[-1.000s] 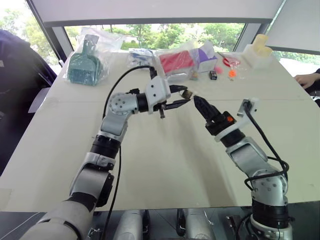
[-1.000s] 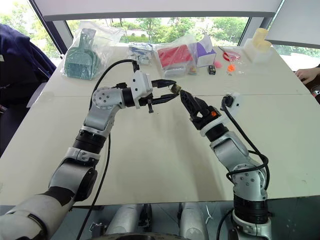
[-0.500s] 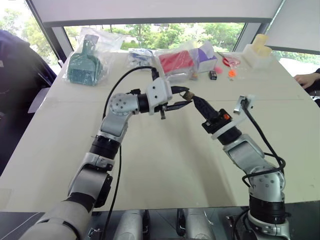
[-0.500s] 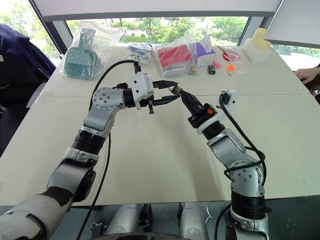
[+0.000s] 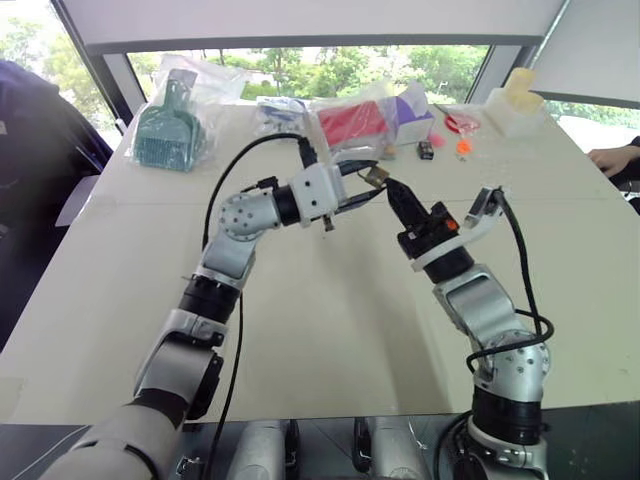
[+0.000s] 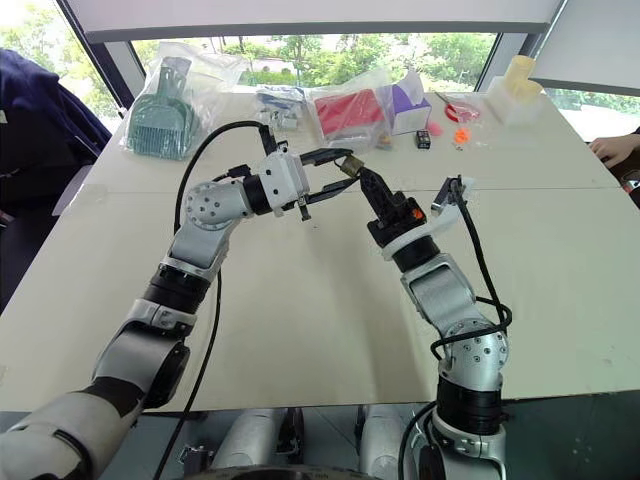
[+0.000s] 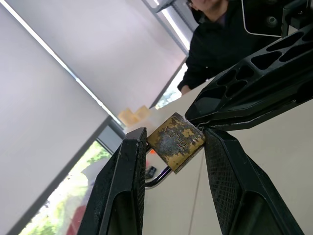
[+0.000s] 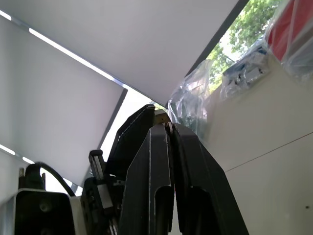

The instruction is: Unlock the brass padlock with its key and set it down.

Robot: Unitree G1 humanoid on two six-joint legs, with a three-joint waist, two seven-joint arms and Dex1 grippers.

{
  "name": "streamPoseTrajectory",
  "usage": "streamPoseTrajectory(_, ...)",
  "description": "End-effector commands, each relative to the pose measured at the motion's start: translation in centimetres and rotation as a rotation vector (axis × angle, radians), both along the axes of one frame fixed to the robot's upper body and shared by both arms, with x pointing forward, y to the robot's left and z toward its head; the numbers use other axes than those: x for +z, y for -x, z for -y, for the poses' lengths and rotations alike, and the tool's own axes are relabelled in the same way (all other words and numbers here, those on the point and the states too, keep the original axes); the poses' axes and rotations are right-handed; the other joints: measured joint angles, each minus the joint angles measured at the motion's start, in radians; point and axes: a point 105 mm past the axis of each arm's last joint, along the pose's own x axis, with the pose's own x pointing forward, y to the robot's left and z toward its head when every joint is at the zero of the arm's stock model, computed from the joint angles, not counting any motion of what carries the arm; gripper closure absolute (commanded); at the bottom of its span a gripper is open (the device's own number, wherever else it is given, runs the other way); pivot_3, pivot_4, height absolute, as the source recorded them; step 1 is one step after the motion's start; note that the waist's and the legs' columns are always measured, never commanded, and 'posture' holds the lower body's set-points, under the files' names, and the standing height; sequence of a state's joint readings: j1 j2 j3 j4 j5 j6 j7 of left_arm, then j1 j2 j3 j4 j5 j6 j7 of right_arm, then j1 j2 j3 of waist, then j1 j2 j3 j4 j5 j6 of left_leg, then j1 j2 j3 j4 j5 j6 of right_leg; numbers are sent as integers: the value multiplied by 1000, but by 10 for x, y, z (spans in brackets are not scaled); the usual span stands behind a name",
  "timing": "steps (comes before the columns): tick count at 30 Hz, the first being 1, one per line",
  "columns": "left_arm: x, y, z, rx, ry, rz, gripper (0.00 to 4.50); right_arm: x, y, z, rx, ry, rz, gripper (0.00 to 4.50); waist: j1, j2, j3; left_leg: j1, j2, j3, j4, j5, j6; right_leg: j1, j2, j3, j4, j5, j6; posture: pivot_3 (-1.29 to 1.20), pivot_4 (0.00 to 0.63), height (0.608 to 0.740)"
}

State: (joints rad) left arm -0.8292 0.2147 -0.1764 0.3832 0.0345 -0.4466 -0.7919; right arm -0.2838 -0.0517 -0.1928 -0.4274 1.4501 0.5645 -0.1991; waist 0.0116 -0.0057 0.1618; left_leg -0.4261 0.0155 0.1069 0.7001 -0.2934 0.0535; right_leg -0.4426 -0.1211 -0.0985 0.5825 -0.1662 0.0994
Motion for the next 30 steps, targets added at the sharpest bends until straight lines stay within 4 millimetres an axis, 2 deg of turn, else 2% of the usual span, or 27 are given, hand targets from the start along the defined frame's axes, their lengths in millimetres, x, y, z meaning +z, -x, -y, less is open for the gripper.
streamPoseTrajectory(1,21,15,5,-33,58,140,3288,3,-1,6,-21,-80,-39,4371,0,0,0,0,0,0,0,0,0,0,0,0,0,0,0,0,150,735)
streamPoseTrajectory(11,14,20,5,-40,45,205,3288,5,-2,8,-14,-237,-113,4371,-1,0,0,0,0,0,0,0,0,0,0,0,0,0,0,0,150,735)
streamPoseTrajectory(17,17,17,3,-23,64,229,3288,7,-1,9,-2,-266,-134,4371,-1,1,0,0,0,0,0,0,0,0,0,0,0,0,0,0,150,735)
streamPoseTrajectory(23,21,11,1,-1,78,233,3288,8,6,9,8,-175,-91,4371,0,1,0,0,0,0,0,0,0,0,0,0,0,0,0,0,150,735)
streamPoseTrajectory(30,24,7,3,11,93,256,3288,13,16,5,56,-150,-49,4371,-1,1,1,0,0,0,0,0,0,0,0,0,0,0,0,0,150,735)
